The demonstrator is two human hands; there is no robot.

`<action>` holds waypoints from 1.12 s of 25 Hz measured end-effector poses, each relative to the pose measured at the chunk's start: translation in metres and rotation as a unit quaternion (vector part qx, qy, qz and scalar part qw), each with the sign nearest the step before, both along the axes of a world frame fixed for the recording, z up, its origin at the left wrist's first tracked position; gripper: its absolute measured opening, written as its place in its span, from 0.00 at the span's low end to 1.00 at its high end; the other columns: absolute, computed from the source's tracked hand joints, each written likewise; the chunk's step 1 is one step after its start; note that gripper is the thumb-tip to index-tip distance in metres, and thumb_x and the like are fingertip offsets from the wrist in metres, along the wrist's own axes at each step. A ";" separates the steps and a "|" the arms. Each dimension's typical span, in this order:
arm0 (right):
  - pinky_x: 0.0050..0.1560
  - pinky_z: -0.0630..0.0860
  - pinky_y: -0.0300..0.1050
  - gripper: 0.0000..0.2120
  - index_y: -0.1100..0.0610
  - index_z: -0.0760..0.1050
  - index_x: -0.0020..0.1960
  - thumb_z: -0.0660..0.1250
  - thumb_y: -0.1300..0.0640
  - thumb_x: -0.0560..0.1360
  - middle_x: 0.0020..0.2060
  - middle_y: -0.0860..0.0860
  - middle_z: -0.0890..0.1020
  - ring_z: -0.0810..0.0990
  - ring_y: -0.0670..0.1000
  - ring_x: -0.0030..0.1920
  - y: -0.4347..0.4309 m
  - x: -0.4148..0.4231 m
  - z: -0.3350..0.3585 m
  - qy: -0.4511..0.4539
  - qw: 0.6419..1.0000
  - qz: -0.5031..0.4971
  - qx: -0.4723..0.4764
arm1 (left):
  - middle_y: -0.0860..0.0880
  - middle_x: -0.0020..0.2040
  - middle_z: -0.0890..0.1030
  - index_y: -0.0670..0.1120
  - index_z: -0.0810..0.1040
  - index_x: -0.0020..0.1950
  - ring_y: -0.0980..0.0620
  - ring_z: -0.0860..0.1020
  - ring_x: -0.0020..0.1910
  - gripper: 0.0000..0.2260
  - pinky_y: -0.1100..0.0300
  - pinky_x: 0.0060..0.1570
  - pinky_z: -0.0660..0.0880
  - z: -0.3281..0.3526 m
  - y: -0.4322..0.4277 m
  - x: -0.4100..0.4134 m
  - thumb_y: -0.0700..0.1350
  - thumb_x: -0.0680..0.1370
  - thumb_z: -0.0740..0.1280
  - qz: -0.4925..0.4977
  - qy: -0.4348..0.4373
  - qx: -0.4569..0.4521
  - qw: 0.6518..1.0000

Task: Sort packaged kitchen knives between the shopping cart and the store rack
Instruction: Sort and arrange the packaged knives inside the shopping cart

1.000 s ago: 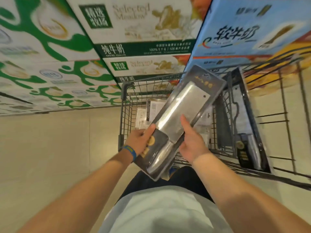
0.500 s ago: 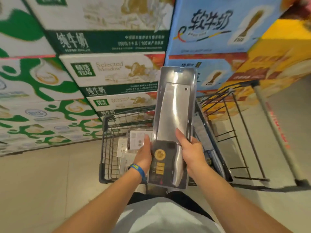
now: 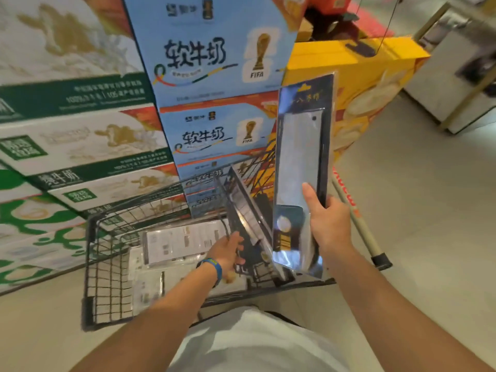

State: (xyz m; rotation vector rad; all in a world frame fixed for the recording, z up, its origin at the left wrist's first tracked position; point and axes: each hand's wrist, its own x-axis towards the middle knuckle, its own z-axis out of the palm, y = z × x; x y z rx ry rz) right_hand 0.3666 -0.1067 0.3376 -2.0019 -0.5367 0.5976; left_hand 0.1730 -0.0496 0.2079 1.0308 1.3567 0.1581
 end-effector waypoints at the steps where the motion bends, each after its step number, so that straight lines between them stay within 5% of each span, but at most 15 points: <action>1: 0.31 0.72 0.40 0.23 0.51 0.77 0.35 0.70 0.32 0.73 0.27 0.43 0.81 0.78 0.39 0.30 -0.001 0.011 -0.001 -0.034 0.999 0.010 -0.011 | 0.47 0.52 0.83 0.47 0.78 0.53 0.52 0.80 0.30 0.18 0.60 0.31 0.74 -0.001 -0.001 0.000 0.57 0.84 0.54 -0.008 0.000 0.015 1.000; 4: 0.26 0.68 0.33 0.23 0.49 0.74 0.32 0.68 0.33 0.75 0.25 0.39 0.78 0.75 0.39 0.27 0.003 0.024 -0.013 -0.079 0.995 0.060 0.010 | 0.48 0.47 0.85 0.44 0.80 0.48 0.53 0.80 0.30 0.22 0.60 0.30 0.75 0.005 -0.001 -0.003 0.56 0.85 0.53 -0.029 0.033 0.032 0.999; 7: 0.29 0.70 0.37 0.15 0.43 0.81 0.45 0.65 0.33 0.77 0.28 0.42 0.79 0.78 0.41 0.32 0.022 0.031 -0.050 -0.101 0.980 0.144 -0.088 | 0.52 0.44 0.85 0.42 0.82 0.49 0.57 0.81 0.31 0.26 0.61 0.31 0.76 0.008 -0.006 -0.007 0.60 0.83 0.54 -0.021 0.043 0.035 0.998; 11: 0.52 0.76 0.47 0.25 0.58 0.71 0.74 0.60 0.44 0.84 0.60 0.55 0.82 0.82 0.58 0.56 0.023 0.038 -0.122 -0.029 0.848 0.352 -0.395 | 0.53 0.44 0.84 0.42 0.83 0.48 0.59 0.82 0.32 0.27 0.64 0.28 0.75 0.008 -0.014 -0.004 0.62 0.82 0.55 0.031 0.057 0.034 0.997; 13: 0.56 0.75 0.49 0.25 0.58 0.67 0.77 0.57 0.45 0.86 0.68 0.59 0.78 0.79 0.60 0.63 0.011 0.036 -0.142 -0.029 0.815 0.382 -0.434 | 0.53 0.42 0.85 0.45 0.84 0.47 0.59 0.82 0.33 0.26 0.65 0.28 0.75 0.008 -0.018 -0.004 0.63 0.82 0.55 0.036 0.077 0.031 0.996; 15: 0.50 0.75 0.48 0.23 0.58 0.71 0.74 0.55 0.46 0.86 0.64 0.59 0.80 0.81 0.60 0.59 0.012 0.034 -0.148 -0.064 0.816 0.382 -0.430 | 0.54 0.37 0.85 0.48 0.83 0.46 0.60 0.82 0.32 0.25 0.67 0.27 0.73 0.010 -0.019 -0.005 0.63 0.82 0.53 0.033 0.092 0.026 0.995; 19: 0.43 0.71 0.46 0.19 0.60 0.73 0.67 0.60 0.47 0.85 0.51 0.55 0.81 0.80 0.54 0.44 0.013 0.022 -0.141 -0.060 0.873 0.307 -0.374 | 0.54 0.36 0.85 0.52 0.83 0.46 0.57 0.83 0.35 0.24 0.61 0.35 0.79 0.008 -0.019 -0.007 0.64 0.81 0.53 0.032 0.089 0.019 0.995; 24: 0.62 0.77 0.54 0.17 0.53 0.73 0.69 0.63 0.48 0.83 0.65 0.52 0.77 0.77 0.55 0.65 0.017 -0.026 -0.100 -0.135 0.940 0.263 -0.172 | 0.55 0.46 0.85 0.50 0.83 0.50 0.52 0.86 0.44 0.21 0.52 0.47 0.82 0.008 -0.016 -0.017 0.63 0.81 0.57 0.066 0.002 -0.018 0.998; 26: 0.49 0.79 0.53 0.09 0.50 0.77 0.54 0.60 0.47 0.84 0.49 0.49 0.81 0.80 0.54 0.51 0.021 -0.051 -0.081 -0.148 0.940 0.286 -0.111 | 0.57 0.48 0.86 0.50 0.83 0.51 0.49 0.86 0.42 0.23 0.55 0.44 0.80 0.007 -0.017 -0.027 0.63 0.82 0.54 0.111 -0.013 -0.029 0.993; 28: 0.33 0.71 0.47 0.15 0.51 0.73 0.42 0.58 0.47 0.84 0.31 0.46 0.75 0.76 0.53 0.33 0.018 -0.079 -0.065 -0.172 0.925 0.334 -0.052 | 0.56 0.50 0.86 0.49 0.82 0.51 0.48 0.86 0.40 0.26 0.57 0.42 0.78 0.003 -0.021 -0.050 0.63 0.83 0.50 0.129 0.002 -0.013 0.992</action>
